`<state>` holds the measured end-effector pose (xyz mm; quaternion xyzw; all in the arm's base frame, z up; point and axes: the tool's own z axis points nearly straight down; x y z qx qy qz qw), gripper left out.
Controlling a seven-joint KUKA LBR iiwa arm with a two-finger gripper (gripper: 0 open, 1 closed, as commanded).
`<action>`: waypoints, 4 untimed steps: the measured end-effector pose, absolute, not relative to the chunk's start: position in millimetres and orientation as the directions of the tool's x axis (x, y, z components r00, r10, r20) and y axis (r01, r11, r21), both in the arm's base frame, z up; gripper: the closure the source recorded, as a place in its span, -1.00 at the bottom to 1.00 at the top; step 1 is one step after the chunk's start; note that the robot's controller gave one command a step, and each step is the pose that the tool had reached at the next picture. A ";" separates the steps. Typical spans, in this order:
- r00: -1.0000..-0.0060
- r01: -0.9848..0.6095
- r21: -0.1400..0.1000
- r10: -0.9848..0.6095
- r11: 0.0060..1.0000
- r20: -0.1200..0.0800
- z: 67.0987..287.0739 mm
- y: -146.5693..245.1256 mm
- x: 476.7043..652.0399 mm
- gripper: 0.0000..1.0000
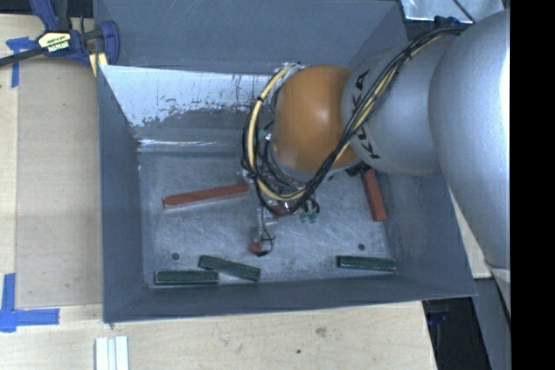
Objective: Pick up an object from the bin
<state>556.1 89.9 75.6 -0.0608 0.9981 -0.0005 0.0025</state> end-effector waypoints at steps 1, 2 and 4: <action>-0.962 -0.271 0.001 -0.271 0.962 -0.009 72.1 140.2 593.5 1.00; -0.963 -0.271 0.001 -0.271 0.963 -0.009 72.0 140.1 593.5 1.00; -0.949 -0.317 0.001 -0.317 0.949 0.004 204.8 129.0 548.4 1.00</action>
Offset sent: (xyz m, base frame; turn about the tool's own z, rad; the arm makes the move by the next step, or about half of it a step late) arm 0.0000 0.0000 0.0000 0.0000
